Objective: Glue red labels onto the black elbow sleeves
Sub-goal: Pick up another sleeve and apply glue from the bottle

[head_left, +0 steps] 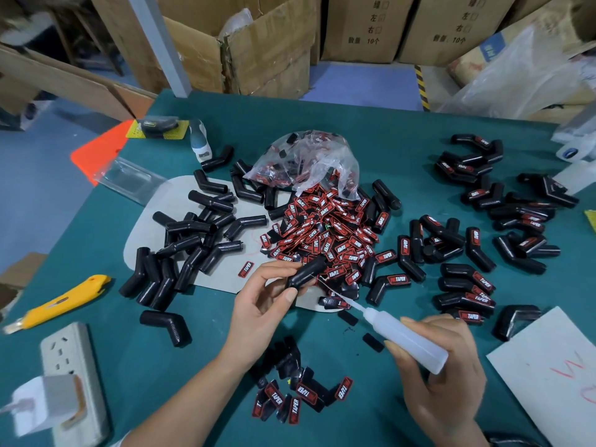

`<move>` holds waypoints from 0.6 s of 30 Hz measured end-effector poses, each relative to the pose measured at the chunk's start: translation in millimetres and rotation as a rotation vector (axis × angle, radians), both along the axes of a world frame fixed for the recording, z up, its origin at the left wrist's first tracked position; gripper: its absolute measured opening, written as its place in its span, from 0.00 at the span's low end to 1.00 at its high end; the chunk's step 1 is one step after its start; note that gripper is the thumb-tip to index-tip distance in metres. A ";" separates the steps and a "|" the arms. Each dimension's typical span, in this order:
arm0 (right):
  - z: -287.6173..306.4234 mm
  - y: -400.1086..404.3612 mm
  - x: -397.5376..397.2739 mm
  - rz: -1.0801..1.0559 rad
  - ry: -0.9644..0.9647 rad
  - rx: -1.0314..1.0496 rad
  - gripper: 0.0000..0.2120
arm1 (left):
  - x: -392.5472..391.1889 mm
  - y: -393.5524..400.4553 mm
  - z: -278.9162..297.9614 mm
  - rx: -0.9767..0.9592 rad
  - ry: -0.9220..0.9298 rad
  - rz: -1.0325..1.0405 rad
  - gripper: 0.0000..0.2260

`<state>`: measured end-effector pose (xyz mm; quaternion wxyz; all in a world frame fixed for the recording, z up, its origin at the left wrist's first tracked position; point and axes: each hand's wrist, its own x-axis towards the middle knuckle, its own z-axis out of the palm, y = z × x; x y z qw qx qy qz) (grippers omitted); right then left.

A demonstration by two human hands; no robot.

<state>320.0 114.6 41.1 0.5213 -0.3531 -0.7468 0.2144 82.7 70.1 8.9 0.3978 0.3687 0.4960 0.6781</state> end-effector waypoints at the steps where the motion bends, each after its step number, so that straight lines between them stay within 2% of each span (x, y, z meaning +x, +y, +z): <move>1: 0.2 -0.2 -0.7 0.002 0.002 -0.003 0.12 | -0.1 -0.3 -0.3 -0.001 -0.002 -0.002 0.11; 4: 0.3 -1.4 -2.7 0.020 -0.002 0.008 0.11 | -0.3 -0.6 -1.6 -0.002 0.004 -0.008 0.09; 7: 0.7 1.0 -1.4 0.011 0.002 0.005 0.12 | 0.0 -0.1 -1.4 0.005 0.014 -0.011 0.13; 10: -0.2 0.5 -0.6 0.024 0.002 0.004 0.08 | 0.3 0.5 -1.7 0.003 0.026 -0.010 0.13; 13: -1.7 -0.8 -1.7 0.039 0.012 0.007 0.10 | 0.6 -0.1 -0.8 0.016 0.021 -0.015 0.13; 18: -1.7 3.2 3.0 0.011 -0.004 0.011 0.10 | -0.1 -0.9 -2.5 0.014 -0.005 -0.018 0.09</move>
